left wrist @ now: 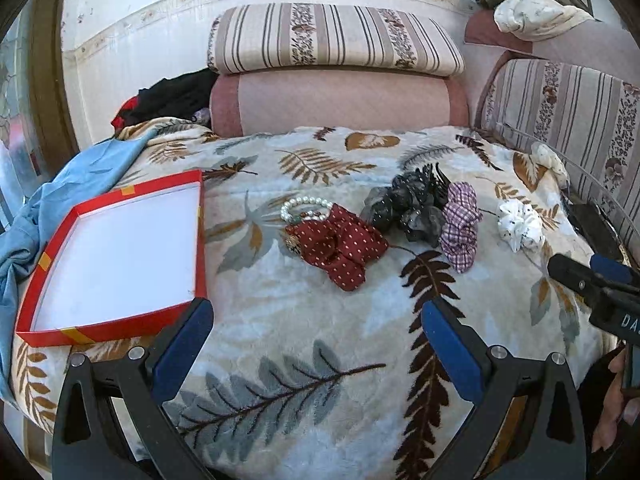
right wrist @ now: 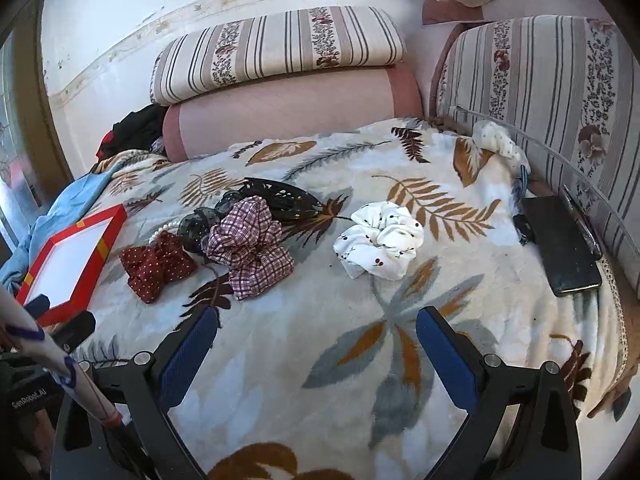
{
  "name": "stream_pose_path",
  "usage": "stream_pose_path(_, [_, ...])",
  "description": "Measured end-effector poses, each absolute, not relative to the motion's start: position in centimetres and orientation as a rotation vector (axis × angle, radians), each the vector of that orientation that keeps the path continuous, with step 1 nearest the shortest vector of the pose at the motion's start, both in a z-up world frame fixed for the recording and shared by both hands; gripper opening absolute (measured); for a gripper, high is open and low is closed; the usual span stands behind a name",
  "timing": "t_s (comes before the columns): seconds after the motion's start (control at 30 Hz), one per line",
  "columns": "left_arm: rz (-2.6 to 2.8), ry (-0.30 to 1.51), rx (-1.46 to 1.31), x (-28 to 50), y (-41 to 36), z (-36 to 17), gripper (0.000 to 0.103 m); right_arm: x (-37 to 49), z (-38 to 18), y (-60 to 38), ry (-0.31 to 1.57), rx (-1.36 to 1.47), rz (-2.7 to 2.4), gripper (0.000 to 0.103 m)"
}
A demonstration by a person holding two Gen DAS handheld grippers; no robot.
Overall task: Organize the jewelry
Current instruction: 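Move the right tool toward the white scrunchie while the left tool approaches the red polka-dot scrunchie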
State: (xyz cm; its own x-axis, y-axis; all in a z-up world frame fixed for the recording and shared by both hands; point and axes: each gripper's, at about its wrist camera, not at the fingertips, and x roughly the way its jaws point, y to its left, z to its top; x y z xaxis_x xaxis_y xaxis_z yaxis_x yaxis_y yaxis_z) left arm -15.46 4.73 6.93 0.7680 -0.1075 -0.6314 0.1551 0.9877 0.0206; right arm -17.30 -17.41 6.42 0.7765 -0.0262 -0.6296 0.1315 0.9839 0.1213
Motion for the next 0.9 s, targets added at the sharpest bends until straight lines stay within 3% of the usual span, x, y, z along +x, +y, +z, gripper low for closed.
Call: stream_pose_path(0.9, [-0.142, 0.708, 0.082, -15.0, 4.6, 5.9, 0.103, -16.9, 5.0, -17.7, 0.719, 0.177, -0.064, 0.102])
